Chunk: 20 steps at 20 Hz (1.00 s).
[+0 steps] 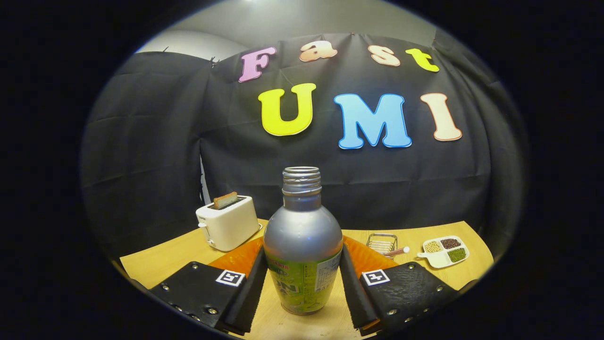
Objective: Take the bottle from table, then pour the juice into the cup, finally place the bottle on the coaster
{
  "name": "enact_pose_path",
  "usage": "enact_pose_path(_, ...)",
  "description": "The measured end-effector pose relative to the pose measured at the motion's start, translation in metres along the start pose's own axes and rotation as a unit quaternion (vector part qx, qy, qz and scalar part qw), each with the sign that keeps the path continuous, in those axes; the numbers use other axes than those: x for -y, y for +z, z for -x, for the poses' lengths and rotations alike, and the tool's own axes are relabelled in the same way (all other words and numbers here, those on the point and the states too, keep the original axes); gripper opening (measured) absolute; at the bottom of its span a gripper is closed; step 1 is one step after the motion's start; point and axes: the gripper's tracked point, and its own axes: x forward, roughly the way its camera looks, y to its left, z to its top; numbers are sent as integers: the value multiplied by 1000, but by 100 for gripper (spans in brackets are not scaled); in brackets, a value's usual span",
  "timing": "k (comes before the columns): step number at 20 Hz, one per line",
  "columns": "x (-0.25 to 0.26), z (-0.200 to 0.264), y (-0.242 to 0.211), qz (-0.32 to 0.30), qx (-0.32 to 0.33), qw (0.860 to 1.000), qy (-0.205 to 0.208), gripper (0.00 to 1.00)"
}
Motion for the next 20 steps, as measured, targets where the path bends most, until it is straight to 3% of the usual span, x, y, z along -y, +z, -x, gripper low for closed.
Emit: enact_pose_path(20,-3,-53,-90,-14,-16,1000,5,76)
